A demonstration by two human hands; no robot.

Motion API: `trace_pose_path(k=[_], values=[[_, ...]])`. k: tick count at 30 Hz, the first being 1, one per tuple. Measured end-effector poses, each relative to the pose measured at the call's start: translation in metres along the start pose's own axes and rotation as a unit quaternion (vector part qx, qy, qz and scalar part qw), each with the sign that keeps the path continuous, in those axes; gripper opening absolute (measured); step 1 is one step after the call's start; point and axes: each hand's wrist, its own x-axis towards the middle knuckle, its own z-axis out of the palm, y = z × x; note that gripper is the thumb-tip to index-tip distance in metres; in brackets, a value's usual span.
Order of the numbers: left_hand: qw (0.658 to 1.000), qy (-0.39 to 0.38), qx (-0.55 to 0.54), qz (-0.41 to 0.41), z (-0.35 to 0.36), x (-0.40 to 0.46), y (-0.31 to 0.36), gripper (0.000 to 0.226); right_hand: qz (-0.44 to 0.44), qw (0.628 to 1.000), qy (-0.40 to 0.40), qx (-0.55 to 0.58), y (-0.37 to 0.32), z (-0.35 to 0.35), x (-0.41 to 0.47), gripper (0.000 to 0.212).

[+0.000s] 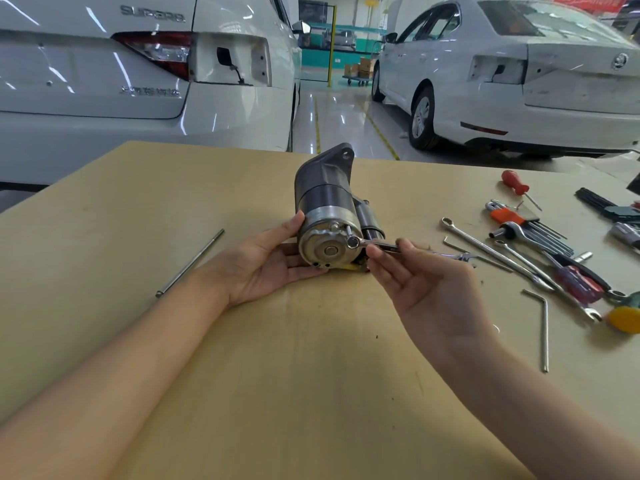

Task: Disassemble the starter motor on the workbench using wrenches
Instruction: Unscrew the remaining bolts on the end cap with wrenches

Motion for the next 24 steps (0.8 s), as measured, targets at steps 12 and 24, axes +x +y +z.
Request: trace_pose_path(k=[12,24], values=[[1.000,-0.013,-0.003,-0.008,-0.003,0.001,0.000,0.075,-0.127,0.954,-0.178,-0.206,-0.020,-0.021,0.018,0.005],[1.000,0.001,-0.008,-0.005,-0.002,-0.003,0.001,0.037,-0.322,0.242,-0.355,-0.844,-0.010,0.073,0.021,0.022]])
